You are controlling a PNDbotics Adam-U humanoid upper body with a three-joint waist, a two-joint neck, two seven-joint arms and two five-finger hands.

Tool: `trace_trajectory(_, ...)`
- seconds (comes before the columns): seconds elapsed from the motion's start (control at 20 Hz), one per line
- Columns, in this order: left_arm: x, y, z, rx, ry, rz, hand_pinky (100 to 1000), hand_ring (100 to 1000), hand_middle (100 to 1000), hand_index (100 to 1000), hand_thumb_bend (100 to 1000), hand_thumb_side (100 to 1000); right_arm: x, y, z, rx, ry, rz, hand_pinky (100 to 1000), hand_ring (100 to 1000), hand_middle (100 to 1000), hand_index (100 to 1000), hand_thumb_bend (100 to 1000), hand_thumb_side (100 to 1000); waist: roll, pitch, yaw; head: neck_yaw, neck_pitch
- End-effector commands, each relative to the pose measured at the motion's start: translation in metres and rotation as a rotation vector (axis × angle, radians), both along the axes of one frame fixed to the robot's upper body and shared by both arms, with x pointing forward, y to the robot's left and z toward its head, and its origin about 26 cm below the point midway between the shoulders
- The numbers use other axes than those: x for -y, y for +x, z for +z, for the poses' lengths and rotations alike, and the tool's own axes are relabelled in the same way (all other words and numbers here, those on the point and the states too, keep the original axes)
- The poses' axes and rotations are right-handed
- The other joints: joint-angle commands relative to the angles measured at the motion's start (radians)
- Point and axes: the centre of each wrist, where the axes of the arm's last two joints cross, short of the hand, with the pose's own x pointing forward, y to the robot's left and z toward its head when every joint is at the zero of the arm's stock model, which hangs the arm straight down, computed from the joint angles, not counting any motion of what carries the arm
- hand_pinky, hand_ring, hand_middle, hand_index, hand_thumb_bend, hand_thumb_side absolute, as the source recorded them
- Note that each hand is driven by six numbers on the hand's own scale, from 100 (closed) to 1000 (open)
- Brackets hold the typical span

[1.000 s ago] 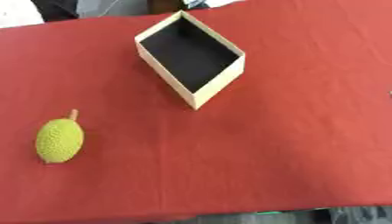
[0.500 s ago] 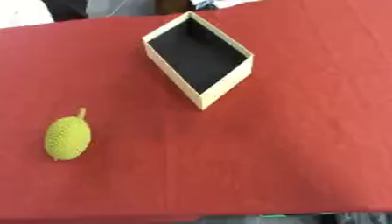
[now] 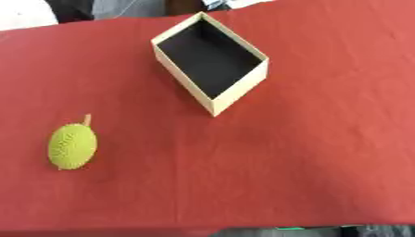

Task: Pick up objects on the table and place them in the box.

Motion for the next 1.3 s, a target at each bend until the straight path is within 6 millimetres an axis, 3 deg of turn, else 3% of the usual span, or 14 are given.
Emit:
trace_trajectory(0.05,0.002,0.005,0.013,0.027,0.098,-0.082,802,802,825,920,100,678,-0.001,-0.003,0.008,0.027,-0.012,0.009,820,781,539,751,100,633,-0.002,-0.017,0.000,0.000,0.006)
trace_trajectory(0.65,0.018,0.020,-0.008,-0.124,0.218,-0.167,782,779,787,885,100,724,-0.001,-0.003,0.008,0.028,-0.012,0.013,821,782,540,751,100,634,-0.003,-0.017,0.000,-0.007,0.006)
trace_trajectory(0.85,0.024,0.024,-0.016,-0.187,0.293,-0.203,789,783,785,877,171,721,-0.001,-0.003,0.008,0.026,-0.011,0.014,821,782,539,751,100,637,-0.004,-0.018,0.000,-0.012,0.006)
trace_trajectory(1.3,0.030,0.028,-0.016,-0.223,0.372,-0.236,815,808,806,875,205,686,0.000,-0.003,0.006,0.023,-0.010,0.009,822,783,537,751,100,644,-0.006,-0.011,0.000,-0.030,0.006)
